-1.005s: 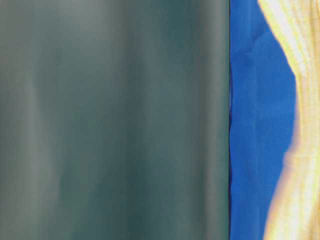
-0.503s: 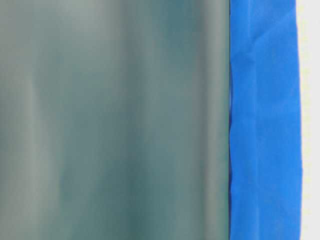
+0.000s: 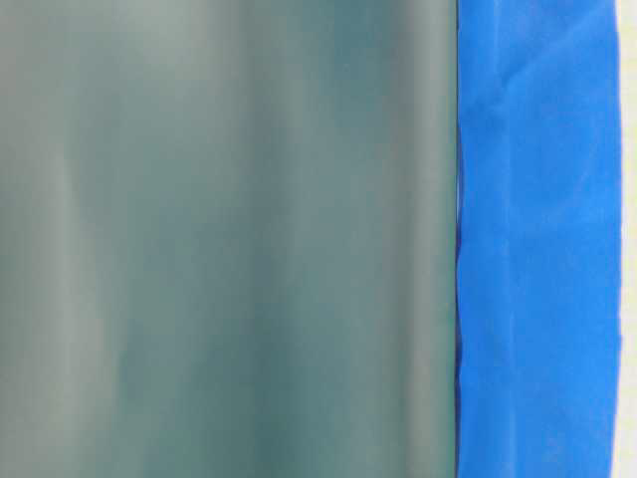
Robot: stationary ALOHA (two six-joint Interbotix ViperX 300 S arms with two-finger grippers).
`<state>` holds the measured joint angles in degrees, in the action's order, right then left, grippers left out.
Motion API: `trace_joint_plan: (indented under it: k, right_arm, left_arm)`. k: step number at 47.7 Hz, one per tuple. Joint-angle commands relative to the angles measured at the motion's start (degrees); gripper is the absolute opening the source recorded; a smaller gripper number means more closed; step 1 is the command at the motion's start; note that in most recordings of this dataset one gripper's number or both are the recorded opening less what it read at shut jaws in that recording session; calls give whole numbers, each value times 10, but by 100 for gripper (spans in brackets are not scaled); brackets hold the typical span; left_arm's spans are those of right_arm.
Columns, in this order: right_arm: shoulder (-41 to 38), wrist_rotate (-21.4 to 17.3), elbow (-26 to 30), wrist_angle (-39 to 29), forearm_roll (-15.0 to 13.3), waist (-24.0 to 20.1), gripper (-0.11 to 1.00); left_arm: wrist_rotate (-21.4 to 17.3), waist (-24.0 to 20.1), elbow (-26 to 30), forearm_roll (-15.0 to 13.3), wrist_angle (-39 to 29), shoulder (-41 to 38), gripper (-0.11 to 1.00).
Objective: Fold the yellow towel.
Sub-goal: 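Fold the top edge down toward the bottom edge with both grippers, then release the folded edge and grasp the strip's left and right ends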
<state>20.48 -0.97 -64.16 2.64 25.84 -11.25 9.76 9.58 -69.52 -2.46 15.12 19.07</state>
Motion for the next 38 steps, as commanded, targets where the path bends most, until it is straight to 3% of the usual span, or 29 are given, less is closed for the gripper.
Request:
trace_joint_plan:
  k: [1,5,12,15,20,29,38]
  right_arm:
    - [3,0,11,4,4,-3,8]
    - [2,0,11,4,4,-3,26]
    - [2,1,11,12,4,-2,71]
    - [3,2,11,18,3,1,82]
    - [5,4,10,20,2,17,80]
    - [6,8,11,15,-7,88,76]
    - [-1,8,14,-7,-23,148,76]
  left_arm:
    - [0,3,10,-1,3,6,14]
    - [2,4,10,-1,3,8,30]
    - [-3,4,10,-1,2,15,67]
    - [-6,2,10,-1,2,18,80]
    - [-7,-12,11,-1,1,18,80]
    - [-12,-76,13,0,1,18,77]
    - [-54,-112,21,0,-15,4,76]
